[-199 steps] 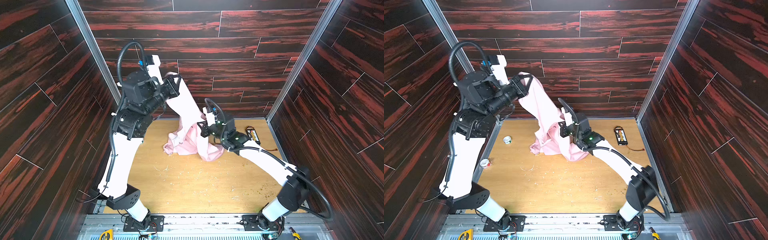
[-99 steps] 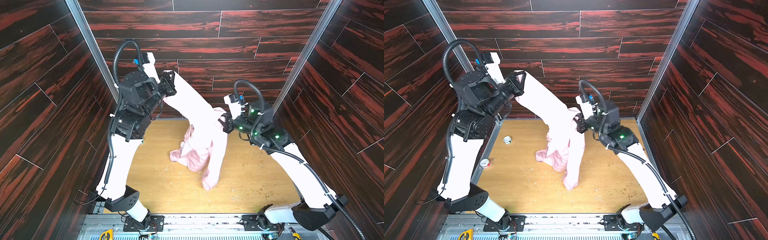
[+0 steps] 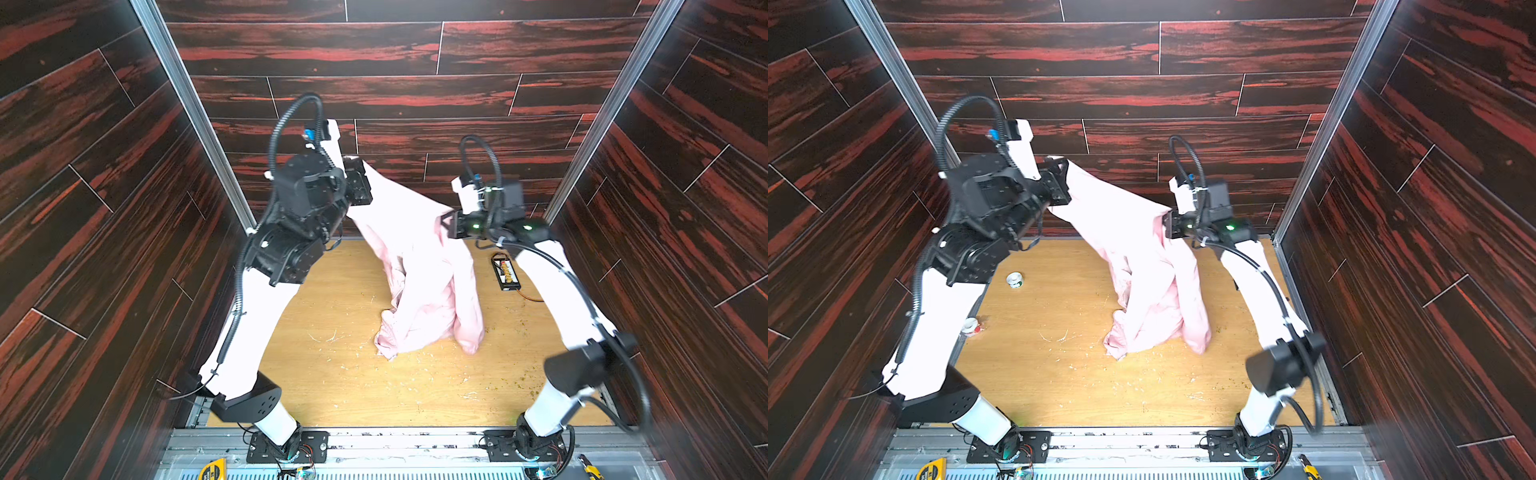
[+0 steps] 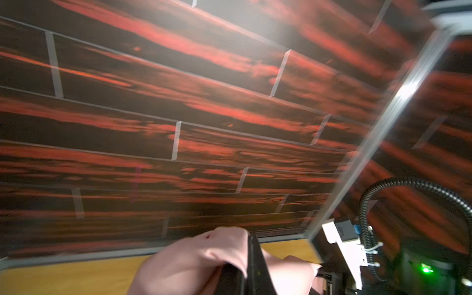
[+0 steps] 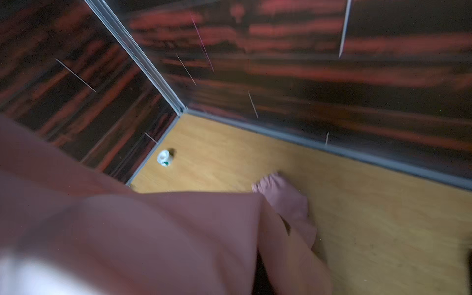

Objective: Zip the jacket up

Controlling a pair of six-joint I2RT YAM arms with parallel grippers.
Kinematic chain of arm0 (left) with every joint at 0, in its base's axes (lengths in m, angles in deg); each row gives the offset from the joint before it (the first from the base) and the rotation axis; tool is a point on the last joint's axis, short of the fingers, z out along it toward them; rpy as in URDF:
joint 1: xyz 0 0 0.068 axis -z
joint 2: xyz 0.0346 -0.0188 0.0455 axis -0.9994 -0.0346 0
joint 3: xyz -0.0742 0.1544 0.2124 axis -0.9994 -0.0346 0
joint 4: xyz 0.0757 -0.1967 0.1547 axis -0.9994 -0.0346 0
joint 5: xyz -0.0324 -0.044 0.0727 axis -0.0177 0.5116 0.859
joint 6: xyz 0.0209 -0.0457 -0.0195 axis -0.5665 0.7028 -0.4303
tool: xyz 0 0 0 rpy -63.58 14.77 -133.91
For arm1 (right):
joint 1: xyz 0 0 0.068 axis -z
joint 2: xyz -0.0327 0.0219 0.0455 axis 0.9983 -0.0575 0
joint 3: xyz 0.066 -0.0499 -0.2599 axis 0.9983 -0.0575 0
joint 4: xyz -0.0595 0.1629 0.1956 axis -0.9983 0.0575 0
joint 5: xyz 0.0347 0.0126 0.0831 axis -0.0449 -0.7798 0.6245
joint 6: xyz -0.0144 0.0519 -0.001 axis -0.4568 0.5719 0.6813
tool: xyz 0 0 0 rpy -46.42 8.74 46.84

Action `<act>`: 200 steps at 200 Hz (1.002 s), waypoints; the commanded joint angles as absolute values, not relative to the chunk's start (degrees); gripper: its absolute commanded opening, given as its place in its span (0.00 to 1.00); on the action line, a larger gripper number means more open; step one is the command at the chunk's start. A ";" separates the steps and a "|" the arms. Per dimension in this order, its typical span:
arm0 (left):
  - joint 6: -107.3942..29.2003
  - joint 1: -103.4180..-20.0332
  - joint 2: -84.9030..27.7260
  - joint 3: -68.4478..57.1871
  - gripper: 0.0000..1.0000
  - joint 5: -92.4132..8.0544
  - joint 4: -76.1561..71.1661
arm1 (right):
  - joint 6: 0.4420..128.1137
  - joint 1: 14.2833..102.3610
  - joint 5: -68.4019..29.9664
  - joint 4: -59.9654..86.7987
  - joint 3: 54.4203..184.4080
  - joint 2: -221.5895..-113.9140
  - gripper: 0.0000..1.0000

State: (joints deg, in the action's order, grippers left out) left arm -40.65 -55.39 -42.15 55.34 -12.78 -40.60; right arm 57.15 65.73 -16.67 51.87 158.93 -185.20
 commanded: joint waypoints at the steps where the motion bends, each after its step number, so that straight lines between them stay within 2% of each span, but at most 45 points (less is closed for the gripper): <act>1: -48.15 -56.20 -46.38 59.91 0.00 4.75 -44.73 | 60.96 66.33 -16.98 55.91 162.91 -192.12 0.11; 24: -49.54 -56.37 -52.76 66.36 0.00 6.40 -50.76 | 61.35 66.29 -17.39 55.47 164.22 -194.32 0.25; 44: -49.60 -56.37 -54.19 67.11 0.00 5.11 -51.83 | 60.91 66.31 -19.31 52.43 159.91 -191.12 0.31; 63: -48.91 -56.37 -54.49 67.08 0.00 3.47 -51.41 | 59.86 66.27 -21.73 46.57 150.82 -184.65 0.37; 87: -48.35 -56.38 -55.23 68.83 0.00 2.88 -51.39 | 58.95 66.39 -22.68 36.14 136.29 -174.09 0.57; 102: -47.85 -56.37 -55.98 71.32 0.00 2.46 -52.00 | 57.75 66.31 -18.43 28.97 127.98 -168.03 0.65; 115: -46.61 -56.38 -56.31 73.85 0.00 1.16 -52.75 | 57.01 65.51 -16.32 24.71 123.03 -164.73 0.66; 122: -45.62 -56.37 -56.31 74.75 0.00 0.02 -53.11 | 56.29 64.88 -15.21 23.46 121.51 -163.74 0.62; 131: -44.16 -56.37 -55.99 75.66 0.00 -1.68 -53.12 | 55.56 63.80 -14.47 22.73 120.14 -163.12 0.52; 147: -41.28 -56.37 -54.73 75.89 0.00 -4.86 -52.53 | 55.33 62.26 -10.98 20.31 117.45 -161.86 0.46; 161: -39.26 -56.37 -53.66 75.86 0.00 -7.39 -52.12 | 55.44 59.72 -8.92 15.89 113.68 -159.78 0.48; 181: -37.39 -56.37 -52.56 75.53 0.00 -9.46 -52.14 | 55.12 54.64 -8.88 13.45 111.43 -158.76 0.56; 200: -36.55 -56.37 -51.53 74.38 0.00 -10.28 -52.06 | 53.79 49.44 -15.04 13.89 112.31 -160.69 0.59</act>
State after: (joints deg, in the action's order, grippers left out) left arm -39.26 -56.18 -55.68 74.72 -7.47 -53.02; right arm 56.05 54.65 -12.15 17.56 111.77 -160.42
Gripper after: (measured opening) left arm 0.058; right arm 0.567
